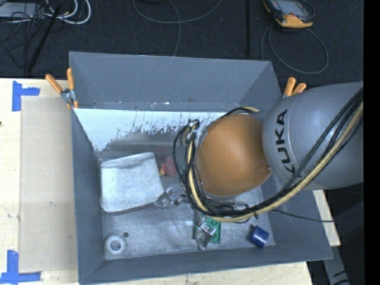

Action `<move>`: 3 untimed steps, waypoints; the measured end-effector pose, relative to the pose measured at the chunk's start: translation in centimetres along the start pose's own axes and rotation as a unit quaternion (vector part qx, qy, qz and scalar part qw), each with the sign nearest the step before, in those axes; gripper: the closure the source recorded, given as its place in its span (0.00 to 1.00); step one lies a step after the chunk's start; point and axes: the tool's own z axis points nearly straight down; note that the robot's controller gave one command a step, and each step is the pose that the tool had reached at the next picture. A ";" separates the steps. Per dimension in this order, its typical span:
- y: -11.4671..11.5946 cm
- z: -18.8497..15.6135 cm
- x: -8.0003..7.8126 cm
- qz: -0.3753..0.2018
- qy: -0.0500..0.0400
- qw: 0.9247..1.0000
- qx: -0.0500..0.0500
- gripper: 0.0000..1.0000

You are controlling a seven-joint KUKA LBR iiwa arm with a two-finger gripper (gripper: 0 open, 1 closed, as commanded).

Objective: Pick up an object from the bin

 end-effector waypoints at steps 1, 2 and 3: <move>-6.6 2.0 4.9 0.061 0.003 0.998 -0.001 0.00; -10.7 6.2 8.7 -0.055 -0.002 0.998 0.000 0.00; -10.8 6.0 8.4 -0.054 -0.006 0.999 0.003 1.00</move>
Offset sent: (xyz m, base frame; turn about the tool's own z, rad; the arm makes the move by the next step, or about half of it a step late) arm 0.0054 -0.0793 -0.0185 0.1134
